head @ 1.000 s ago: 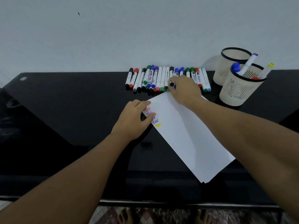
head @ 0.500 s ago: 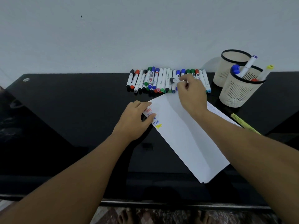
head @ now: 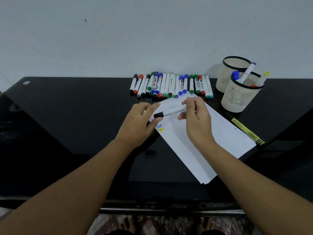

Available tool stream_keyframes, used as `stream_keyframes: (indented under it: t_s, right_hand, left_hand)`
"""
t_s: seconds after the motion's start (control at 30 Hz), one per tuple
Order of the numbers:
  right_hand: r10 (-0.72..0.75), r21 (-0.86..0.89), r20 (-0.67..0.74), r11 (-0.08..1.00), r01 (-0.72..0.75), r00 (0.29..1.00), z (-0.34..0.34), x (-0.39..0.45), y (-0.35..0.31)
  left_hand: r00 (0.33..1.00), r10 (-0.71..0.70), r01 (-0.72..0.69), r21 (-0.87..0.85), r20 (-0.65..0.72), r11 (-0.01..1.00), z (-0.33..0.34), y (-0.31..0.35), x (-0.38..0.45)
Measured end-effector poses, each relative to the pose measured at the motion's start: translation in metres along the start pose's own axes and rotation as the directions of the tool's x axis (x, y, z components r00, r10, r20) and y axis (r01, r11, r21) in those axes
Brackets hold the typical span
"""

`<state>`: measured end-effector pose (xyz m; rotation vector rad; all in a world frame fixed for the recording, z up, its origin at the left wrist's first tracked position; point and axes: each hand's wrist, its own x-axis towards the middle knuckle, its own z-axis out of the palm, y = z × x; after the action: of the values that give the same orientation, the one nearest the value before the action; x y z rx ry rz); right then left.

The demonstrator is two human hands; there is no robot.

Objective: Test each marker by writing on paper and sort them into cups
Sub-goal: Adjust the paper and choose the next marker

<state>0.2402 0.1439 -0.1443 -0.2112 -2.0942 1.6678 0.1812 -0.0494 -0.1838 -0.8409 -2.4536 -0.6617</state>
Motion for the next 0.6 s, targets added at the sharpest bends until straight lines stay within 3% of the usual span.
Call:
stream_keyframes:
  t_s: [0.17, 0.27, 0.4, 0.6]
  right_hand:
    - [0.146, 0.192, 0.053, 0.969, -0.154, 0.988, 0.012, 0.004, -0.002]
    - [0.253, 0.208, 0.189, 0.934, -0.29, 0.949, 0.02, 0.005, -0.001]
    - [0.19, 0.202, 0.309, 0.944, -0.259, 0.932, 0.027, 0.003, -0.005]
    - [0.262, 0.225, 0.402, 0.9, -0.373, 0.877, 0.027, 0.006, -0.01]
  left_hand:
    - [1.0, -0.002, 0.002, 0.01, 0.005, 1.0, 0.003, -0.001, 0.0]
    - [0.999, -0.021, 0.022, 0.022, -0.029, 1.0, 0.001, 0.001, 0.0]
    - [0.999, -0.009, 0.009, 0.001, -0.04, 1.0, -0.002, 0.003, -0.002]
    - [0.999, 0.033, -0.032, 0.041, -0.026, 0.999, -0.001, 0.002, 0.0]
